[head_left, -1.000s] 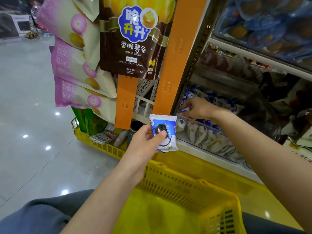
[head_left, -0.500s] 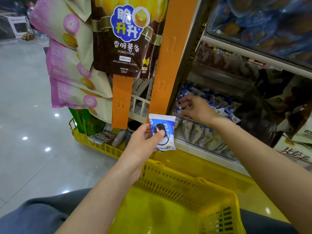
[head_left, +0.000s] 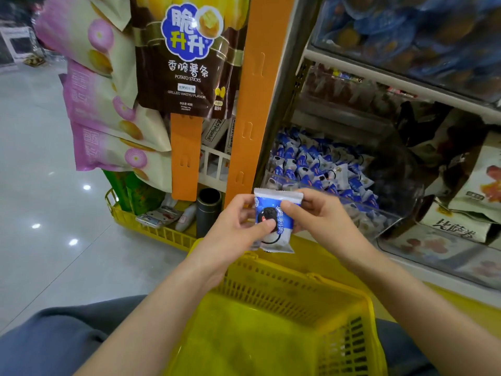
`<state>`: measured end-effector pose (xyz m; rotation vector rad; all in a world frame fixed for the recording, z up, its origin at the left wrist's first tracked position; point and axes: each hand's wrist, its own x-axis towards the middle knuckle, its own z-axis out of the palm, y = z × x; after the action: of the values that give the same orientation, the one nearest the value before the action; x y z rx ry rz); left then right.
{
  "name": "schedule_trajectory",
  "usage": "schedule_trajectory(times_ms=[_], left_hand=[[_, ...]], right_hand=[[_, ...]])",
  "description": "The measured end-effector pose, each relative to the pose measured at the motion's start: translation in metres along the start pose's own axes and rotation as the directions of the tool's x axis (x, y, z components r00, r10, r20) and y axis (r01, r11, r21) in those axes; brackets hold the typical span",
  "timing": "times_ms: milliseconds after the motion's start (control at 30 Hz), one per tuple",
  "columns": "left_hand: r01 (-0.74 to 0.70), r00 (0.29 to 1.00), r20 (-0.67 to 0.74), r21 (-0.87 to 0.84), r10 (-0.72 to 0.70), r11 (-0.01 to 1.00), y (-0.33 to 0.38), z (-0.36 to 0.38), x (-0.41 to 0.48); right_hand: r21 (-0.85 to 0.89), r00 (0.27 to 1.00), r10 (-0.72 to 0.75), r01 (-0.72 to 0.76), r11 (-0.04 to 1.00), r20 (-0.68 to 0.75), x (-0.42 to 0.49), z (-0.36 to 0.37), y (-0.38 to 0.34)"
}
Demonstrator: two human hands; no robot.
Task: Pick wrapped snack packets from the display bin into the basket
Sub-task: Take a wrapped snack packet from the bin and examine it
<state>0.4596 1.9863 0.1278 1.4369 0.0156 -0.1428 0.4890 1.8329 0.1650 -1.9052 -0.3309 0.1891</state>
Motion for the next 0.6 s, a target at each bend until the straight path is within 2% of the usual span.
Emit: schedule_trajectory(times_ms=[133,267,333,367,433,467,533,600], left_hand=[[-0.008,0.999,-0.039,-0.008,0.008,1.0,-0.004,0.005,-0.004],[-0.066,0.996,-0.055,0.084,0.071,0.994,-0.013,0.014,-0.007],[-0.063,0.997,-0.037,0.127,0.068,0.99,-0.016,0.018,-0.007],[-0.047,0.998,-0.029,0.134,0.051,0.99,-0.017,0.019,-0.007],[-0.002,1.0,-0.019,0.115,0.005,0.993,-0.021,0.022,-0.007],[0.021,1.0,-0.017,0.101,-0.019,0.995,-0.022,0.023,-0.006],[0.057,0.998,-0.018,0.086,-0.055,0.995,-0.025,0.025,-0.007],[0.077,0.997,-0.022,0.071,-0.076,0.994,-0.028,0.026,-0.006]], right_hand=[[0.083,0.996,0.075,-0.078,0.993,0.044,-0.013,0.0,0.013],[0.027,0.999,0.042,-0.043,0.999,0.012,-0.025,0.002,0.028],[-0.083,0.999,-0.032,0.029,0.996,-0.042,-0.029,0.002,0.033],[-0.207,0.992,-0.105,0.091,0.974,-0.062,-0.031,0.002,0.035],[-0.5,0.962,-0.269,0.218,0.838,-0.032,-0.036,0.0,0.039],[-0.59,0.946,-0.325,0.266,0.762,0.006,-0.038,-0.001,0.04],[-0.627,0.932,-0.36,0.31,0.715,0.049,-0.04,-0.004,0.043],[-0.545,0.948,-0.319,0.267,0.795,-0.001,-0.041,-0.006,0.045]])
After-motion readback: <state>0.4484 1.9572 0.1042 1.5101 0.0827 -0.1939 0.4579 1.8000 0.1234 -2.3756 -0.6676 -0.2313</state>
